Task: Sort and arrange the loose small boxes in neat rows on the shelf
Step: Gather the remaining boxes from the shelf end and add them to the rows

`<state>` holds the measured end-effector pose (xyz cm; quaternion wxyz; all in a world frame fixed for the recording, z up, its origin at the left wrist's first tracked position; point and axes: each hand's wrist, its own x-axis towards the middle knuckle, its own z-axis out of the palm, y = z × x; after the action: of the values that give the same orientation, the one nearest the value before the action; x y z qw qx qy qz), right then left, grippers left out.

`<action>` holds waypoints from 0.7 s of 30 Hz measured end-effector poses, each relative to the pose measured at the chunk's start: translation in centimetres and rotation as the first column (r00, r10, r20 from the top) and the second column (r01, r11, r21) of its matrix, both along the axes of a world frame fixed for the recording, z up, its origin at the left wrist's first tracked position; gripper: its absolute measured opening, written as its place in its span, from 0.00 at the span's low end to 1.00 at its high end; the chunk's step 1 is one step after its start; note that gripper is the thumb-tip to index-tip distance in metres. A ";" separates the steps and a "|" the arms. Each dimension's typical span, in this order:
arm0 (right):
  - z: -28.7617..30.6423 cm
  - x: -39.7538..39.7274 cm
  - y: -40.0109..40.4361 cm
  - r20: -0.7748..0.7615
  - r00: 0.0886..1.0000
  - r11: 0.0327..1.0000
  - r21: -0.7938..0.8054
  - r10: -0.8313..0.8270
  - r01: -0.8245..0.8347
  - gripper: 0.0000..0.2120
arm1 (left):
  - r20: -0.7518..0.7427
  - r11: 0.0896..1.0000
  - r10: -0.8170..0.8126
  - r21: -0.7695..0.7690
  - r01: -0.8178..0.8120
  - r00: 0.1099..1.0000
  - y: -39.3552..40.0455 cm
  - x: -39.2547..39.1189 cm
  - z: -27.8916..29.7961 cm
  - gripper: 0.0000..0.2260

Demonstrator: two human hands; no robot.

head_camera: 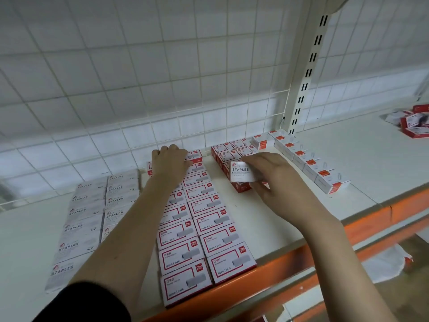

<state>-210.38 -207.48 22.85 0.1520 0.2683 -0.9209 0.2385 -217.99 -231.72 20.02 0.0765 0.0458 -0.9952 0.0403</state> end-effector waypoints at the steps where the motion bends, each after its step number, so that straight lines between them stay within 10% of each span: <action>1: 0.0 0.0 0.0 0.002 1.000 1.000 -0.003 0.002 -0.002 0.24 | 0.008 1.000 -0.001 0.001 0.001 1.000 0.0 0.0 0.0 0.17; 11: 1.3 1.1 -2.7 0.002 0.996 0.996 -0.021 0.092 -0.092 0.23 | 0.016 0.964 -0.089 0.254 0.082 0.996 -0.8 7.0 4.2 0.19; 21: -0.2 4.4 -10.5 0.116 0.929 0.936 -0.020 0.352 -0.353 0.25 | -0.231 0.915 0.151 0.400 -0.048 0.961 -7.3 21.3 1.6 0.14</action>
<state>-205.99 -218.01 22.66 0.0521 0.4148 -0.8653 0.2767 -196.65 -238.97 21.60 0.1922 0.1160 -0.9610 -0.1615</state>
